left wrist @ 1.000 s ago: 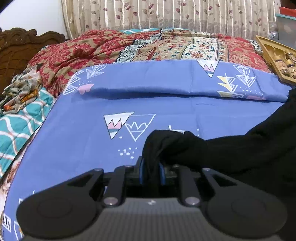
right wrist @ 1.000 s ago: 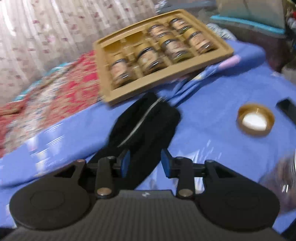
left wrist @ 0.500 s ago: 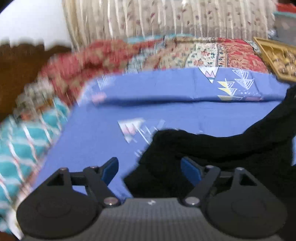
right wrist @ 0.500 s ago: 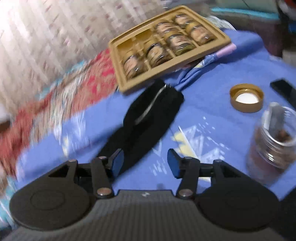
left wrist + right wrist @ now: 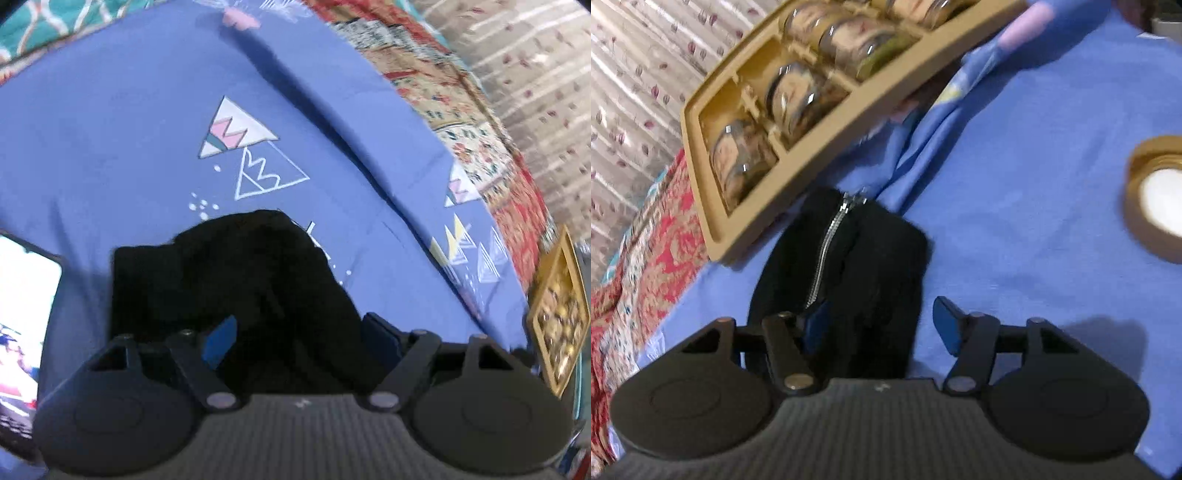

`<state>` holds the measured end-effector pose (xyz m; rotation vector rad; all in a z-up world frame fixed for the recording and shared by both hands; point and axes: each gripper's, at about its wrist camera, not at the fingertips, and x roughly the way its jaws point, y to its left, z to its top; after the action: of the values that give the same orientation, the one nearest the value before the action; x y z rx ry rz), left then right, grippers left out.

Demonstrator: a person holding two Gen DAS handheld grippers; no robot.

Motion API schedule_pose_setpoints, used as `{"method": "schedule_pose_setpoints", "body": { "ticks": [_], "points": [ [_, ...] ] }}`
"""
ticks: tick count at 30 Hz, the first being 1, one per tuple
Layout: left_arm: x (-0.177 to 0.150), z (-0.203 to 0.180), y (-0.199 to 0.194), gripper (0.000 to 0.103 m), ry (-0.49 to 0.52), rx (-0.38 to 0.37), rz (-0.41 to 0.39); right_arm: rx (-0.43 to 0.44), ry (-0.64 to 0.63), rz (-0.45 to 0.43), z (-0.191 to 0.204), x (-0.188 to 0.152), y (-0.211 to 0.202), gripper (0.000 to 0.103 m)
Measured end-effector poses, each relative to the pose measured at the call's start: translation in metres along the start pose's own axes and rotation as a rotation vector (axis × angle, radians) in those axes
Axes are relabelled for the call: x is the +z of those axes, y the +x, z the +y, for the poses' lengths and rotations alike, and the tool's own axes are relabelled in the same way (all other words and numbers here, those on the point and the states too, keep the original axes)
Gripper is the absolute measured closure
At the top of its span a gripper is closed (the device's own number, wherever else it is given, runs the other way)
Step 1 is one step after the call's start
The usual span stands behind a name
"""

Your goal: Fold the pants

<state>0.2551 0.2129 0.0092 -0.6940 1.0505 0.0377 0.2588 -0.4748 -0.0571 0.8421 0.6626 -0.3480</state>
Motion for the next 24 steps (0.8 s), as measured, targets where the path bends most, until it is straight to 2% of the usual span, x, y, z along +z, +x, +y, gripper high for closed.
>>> {"method": "schedule_pose_setpoints", "body": {
  "ticks": [3, 4, 6, 7, 8, 9, 10, 12, 16, 19, 22, 24],
  "points": [
    [0.008, -0.003, 0.03, 0.026, -0.077, -0.002, 0.047, -0.024, -0.051, -0.022, 0.006, -0.005, 0.01, 0.041],
    [0.011, -0.004, 0.039, 0.025, -0.102, -0.008, 0.059, -0.028, -0.068, -0.028, 0.009, -0.005, 0.011, 0.045],
    [0.016, -0.002, 0.058, 0.024, -0.164, -0.018, 0.087, -0.047, -0.097, -0.019, 0.015, -0.004, 0.014, 0.066],
    [0.017, -0.001, 0.064, 0.03, -0.184, -0.018, 0.099, -0.069, -0.11, -0.007, 0.017, -0.004, 0.016, 0.09],
    [0.017, 0.0, 0.071, 0.051, -0.197, -0.005, 0.11, -0.072, -0.122, 0.014, 0.019, -0.002, 0.018, 0.095],
    [0.017, 0.001, 0.076, 0.068, -0.205, 0.022, 0.121, -0.069, -0.127, 0.016, 0.021, -0.001, 0.014, 0.095],
    [0.016, 0.004, 0.078, 0.09, -0.217, 0.044, 0.136, -0.065, -0.128, 0.005, 0.023, 0.0, 0.007, 0.095],
    [0.011, 0.012, 0.068, 0.093, -0.258, 0.0, 0.146, -0.01, -0.128, -0.032, 0.029, 0.002, -0.018, 0.095],
    [-0.004, 0.007, 0.015, 0.093, -0.175, -0.079, 0.107, 0.115, -0.169, -0.109, 0.048, 0.006, -0.095, 0.095],
    [-0.023, 0.009, -0.031, 0.092, -0.114, -0.151, 0.077, 0.222, -0.25, -0.153, 0.054, -0.009, -0.171, 0.095],
    [-0.05, 0.023, -0.069, 0.092, -0.052, -0.176, 0.055, 0.255, -0.346, -0.224, 0.045, -0.033, -0.239, 0.095],
    [-0.066, 0.034, -0.086, 0.092, -0.022, -0.17, 0.048, 0.249, -0.356, -0.269, 0.023, -0.048, -0.279, 0.095]
  ]
}}
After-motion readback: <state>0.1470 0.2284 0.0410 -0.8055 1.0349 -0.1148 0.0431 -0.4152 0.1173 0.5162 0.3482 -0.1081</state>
